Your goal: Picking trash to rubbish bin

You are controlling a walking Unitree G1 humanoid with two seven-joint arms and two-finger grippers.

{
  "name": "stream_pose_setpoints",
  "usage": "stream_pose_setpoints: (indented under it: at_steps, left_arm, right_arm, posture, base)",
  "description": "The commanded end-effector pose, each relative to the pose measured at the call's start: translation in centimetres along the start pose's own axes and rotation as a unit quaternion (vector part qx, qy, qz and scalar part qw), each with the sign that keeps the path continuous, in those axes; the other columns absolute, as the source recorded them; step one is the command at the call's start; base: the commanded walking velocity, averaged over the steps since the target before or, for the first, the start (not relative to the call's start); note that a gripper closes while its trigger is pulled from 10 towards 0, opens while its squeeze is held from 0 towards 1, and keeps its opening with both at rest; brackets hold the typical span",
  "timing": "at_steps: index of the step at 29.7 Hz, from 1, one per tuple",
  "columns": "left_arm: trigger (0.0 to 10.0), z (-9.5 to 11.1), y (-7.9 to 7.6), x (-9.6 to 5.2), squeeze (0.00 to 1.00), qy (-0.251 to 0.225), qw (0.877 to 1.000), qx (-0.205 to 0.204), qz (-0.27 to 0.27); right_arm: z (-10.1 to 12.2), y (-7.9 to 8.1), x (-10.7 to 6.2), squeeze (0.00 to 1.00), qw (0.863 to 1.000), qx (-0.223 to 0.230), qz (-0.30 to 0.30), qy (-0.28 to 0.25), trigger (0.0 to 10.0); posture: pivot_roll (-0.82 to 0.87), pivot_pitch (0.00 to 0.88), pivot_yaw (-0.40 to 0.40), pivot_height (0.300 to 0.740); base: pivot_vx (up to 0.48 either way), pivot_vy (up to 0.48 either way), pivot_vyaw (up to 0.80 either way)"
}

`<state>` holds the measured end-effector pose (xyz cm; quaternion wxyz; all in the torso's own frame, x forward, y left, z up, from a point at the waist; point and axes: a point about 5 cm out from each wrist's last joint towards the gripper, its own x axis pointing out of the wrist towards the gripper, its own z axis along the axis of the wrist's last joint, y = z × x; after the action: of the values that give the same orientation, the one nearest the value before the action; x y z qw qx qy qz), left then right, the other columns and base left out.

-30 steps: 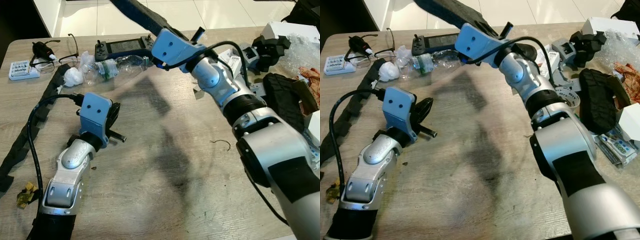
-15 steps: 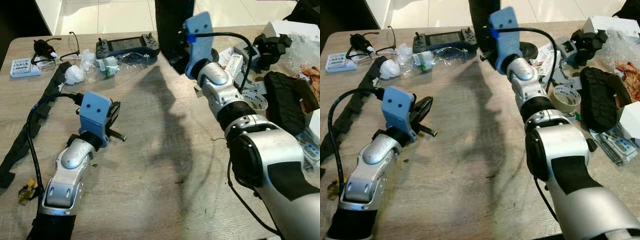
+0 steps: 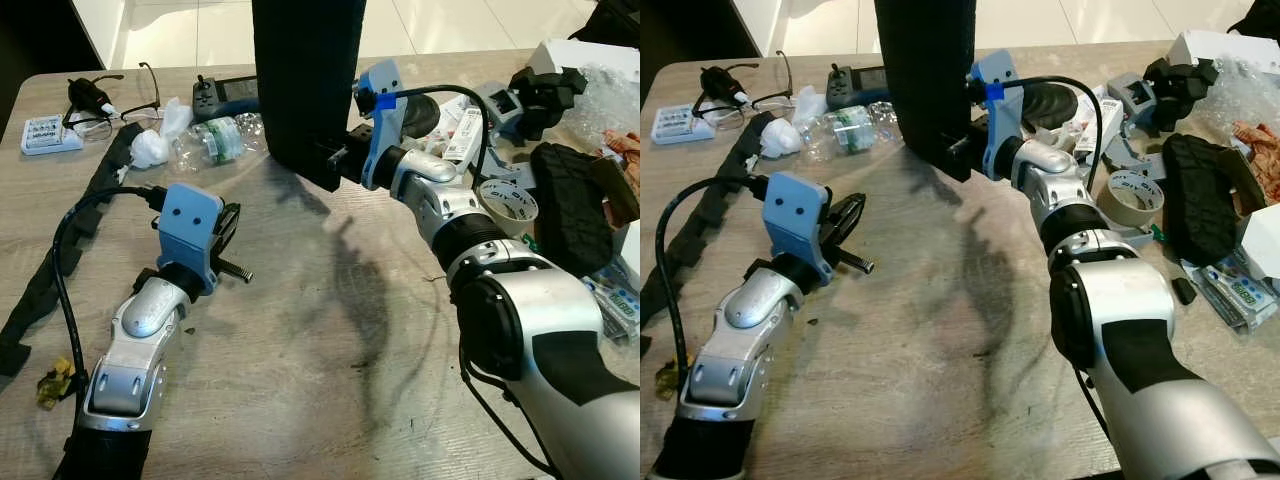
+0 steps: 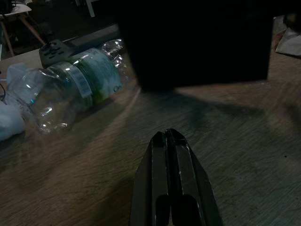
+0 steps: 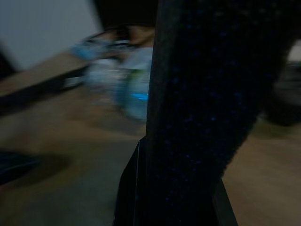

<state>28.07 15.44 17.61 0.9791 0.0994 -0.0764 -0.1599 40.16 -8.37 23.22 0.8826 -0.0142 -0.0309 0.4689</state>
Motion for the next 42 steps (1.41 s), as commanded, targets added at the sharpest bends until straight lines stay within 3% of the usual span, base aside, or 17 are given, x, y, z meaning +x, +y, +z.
stream_pose_setpoints:
  at_steps: [1,4,8,10,15,19,21,23,24,27,28,31,32,35,37,42]
  left_arm:
    - [10.0,-0.1,0.2,-0.3,0.00,0.006,1.000,0.002,0.001]
    - [10.0,-0.1,0.3,-0.2,0.00,0.006,1.000,0.002,0.001]
    - [10.0,0.0,0.2,0.0,0.00,0.004,1.000,0.002,0.000]
    - [10.0,0.1,0.3,0.1,0.00,0.000,1.000,0.002,0.004]
    - [10.0,0.1,0.2,0.3,0.00,-0.001,1.000,0.001,0.004]
    - [10.0,0.1,0.1,0.4,0.00,-0.003,1.000,0.000,0.002]
    - [10.0,0.1,0.1,0.3,0.00,-0.003,1.000,0.000,0.003]
    - [10.0,0.1,0.2,0.3,0.00,-0.003,1.000,0.001,0.003]
    - [10.0,0.1,0.2,0.3,0.00,-0.003,1.000,0.001,0.003]
    - [10.0,0.1,0.2,0.2,0.00,-0.003,1.000,0.002,0.004]
    - [10.0,0.1,0.2,0.2,0.00,-0.003,1.000,0.002,0.004]
    - [10.0,0.1,0.1,0.1,0.00,-0.002,1.000,0.002,0.003]
    - [10.0,0.1,0.1,0.1,0.00,-0.002,1.000,0.002,0.003]
    - [10.0,0.1,0.2,0.0,0.00,-0.001,1.000,0.003,0.005]
    - [10.0,0.1,0.2,-0.1,0.00,-0.001,1.000,0.003,0.005]
    - [10.0,0.0,0.3,-0.2,0.00,0.002,1.000,0.003,0.006]
  right_arm:
    - [-1.0,0.7,0.0,0.00,0.999,0.025,0.047,0.013,10.0]
    - [-0.6,1.2,-0.1,0.00,0.994,0.008,0.103,0.026,10.0]
    - [0.3,0.7,-0.2,0.00,0.995,-0.030,0.096,0.025,10.0]
    - [2.7,-0.7,-0.7,0.00,0.997,-0.072,0.037,-0.010,10.0]
    - [4.3,-1.5,-1.2,0.00,0.993,-0.117,-0.004,-0.033,10.0]
    - [5.3,-1.9,-1.6,0.00,0.990,-0.126,-0.012,-0.054,10.0]
    - [5.7,-2.1,-1.7,0.00,0.984,-0.169,-0.030,-0.037,10.0]
    - [5.3,-2.2,-1.5,0.00,0.960,-0.273,-0.061,0.025,10.0]
    - [5.3,-2.2,-1.5,0.00,0.960,-0.273,-0.061,0.025,10.0]
    - [3.9,-2.3,-1.3,0.00,0.911,-0.388,-0.091,0.103,10.0]
    - [3.9,-2.3,-1.3,0.00,0.911,-0.388,-0.091,0.103,10.0]
    - [2.2,-2.3,-1.4,0.00,0.861,-0.473,-0.090,0.165,10.0]
    - [2.2,-2.3,-1.4,0.00,0.861,-0.473,-0.090,0.165,10.0]
    - [1.0,-2.3,-1.6,0.00,0.844,-0.492,-0.073,0.201,10.0]
    - [0.5,-2.1,-1.7,0.00,0.848,-0.483,-0.052,0.214,10.0]
    - [0.0,-1.5,-1.7,0.00,0.881,-0.413,0.019,0.230,10.0]
  posture:
    - [0.08,0.253,0.004,0.740]
    - [0.08,0.248,0.009,0.740]
    - [0.08,0.246,0.009,0.740]
    - [0.07,0.240,0.012,0.740]
    - [0.07,0.240,0.014,0.740]
    - [0.07,0.239,0.013,0.740]
    - [0.07,0.239,0.011,0.740]
    - [0.07,0.238,0.011,0.740]
    - [0.07,0.238,0.011,0.740]
    - [0.07,0.241,0.011,0.740]
    - [0.07,0.241,0.011,0.740]
    - [0.07,0.241,0.008,0.740]
    - [0.07,0.241,0.008,0.740]
    - [0.08,0.242,0.003,0.740]
    - [0.08,0.241,0.002,0.740]
    - [0.08,0.238,0.005,0.740]
  base:
    - [0.000,0.000,0.00]
    - [0.000,0.000,0.00]
    - [0.000,0.000,0.00]
    - [0.000,0.000,0.00]
    - [0.000,0.000,0.00]
    - [0.000,0.000,0.00]
    - [0.000,0.000,0.00]
    - [0.000,0.000,0.00]
    - [0.000,0.000,0.00]
    - [0.000,0.000,0.00]
    - [0.000,0.000,0.00]
    - [0.000,0.000,0.00]
    - [0.000,0.000,0.00]
    - [0.000,0.000,0.00]
    - [0.000,0.000,0.00]
    - [0.000,0.000,0.00]
